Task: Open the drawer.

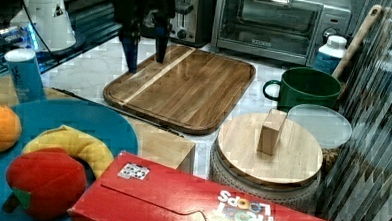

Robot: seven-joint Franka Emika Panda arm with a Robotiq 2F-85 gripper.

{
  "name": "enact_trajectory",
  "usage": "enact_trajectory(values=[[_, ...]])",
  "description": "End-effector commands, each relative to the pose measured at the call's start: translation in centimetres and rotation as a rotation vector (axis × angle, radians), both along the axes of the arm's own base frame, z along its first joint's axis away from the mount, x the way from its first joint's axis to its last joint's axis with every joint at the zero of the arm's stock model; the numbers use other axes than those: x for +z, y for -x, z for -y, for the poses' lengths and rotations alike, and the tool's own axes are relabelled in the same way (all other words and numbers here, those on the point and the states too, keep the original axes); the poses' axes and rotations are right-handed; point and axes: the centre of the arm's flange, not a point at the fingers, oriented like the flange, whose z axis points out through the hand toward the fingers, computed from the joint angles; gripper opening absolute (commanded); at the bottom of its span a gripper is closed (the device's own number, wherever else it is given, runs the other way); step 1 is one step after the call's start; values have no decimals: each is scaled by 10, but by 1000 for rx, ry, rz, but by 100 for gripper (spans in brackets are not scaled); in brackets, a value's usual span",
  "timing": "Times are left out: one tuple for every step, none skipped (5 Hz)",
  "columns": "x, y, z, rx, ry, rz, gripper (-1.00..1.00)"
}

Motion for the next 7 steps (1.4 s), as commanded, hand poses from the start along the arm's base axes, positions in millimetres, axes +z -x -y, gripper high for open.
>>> enact_trajectory(values=[[-70,32,6,-18,-39,-24,100],[-77,43,-8,-83,-50,-35,100],[-85,54,-10,-111,-30,-44,100],[-100,59,7,-87,2,-35,100],[-104,54,15,-80,13,-3,100],[-107,45,14,-81,8,12,100],[-115,34,7,-67,-8,12,100]])
